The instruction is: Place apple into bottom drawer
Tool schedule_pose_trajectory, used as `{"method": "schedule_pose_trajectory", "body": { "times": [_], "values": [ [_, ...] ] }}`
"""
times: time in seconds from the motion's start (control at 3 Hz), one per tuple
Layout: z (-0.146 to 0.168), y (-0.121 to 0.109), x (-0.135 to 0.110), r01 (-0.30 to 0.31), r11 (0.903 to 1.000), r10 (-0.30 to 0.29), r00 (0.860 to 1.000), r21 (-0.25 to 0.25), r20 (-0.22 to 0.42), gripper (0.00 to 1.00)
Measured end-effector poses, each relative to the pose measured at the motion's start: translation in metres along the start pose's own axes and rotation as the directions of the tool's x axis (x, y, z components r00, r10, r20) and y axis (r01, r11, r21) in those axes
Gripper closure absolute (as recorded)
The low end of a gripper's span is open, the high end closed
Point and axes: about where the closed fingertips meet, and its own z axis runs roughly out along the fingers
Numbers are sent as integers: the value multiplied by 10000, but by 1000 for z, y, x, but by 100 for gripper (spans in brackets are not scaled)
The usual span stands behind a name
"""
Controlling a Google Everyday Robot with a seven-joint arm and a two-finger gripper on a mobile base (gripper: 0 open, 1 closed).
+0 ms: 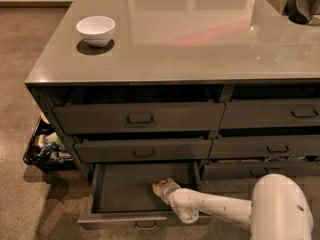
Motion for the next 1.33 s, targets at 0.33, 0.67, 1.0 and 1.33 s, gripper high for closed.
{"method": "schedule_pose_trajectory", "body": {
  "times": [0.33,0.67,1.0,1.33],
  "values": [
    [22,8,4,-255,9982,249,9996,-550,-125,100],
    [22,8,4,-258,9982,251,9996,-550,-126,100],
    [45,9,13,-381,9979,361,9985,-516,-401,100],
    [45,9,13,-378,9980,358,9986,-514,-398,100]
  ]
}}
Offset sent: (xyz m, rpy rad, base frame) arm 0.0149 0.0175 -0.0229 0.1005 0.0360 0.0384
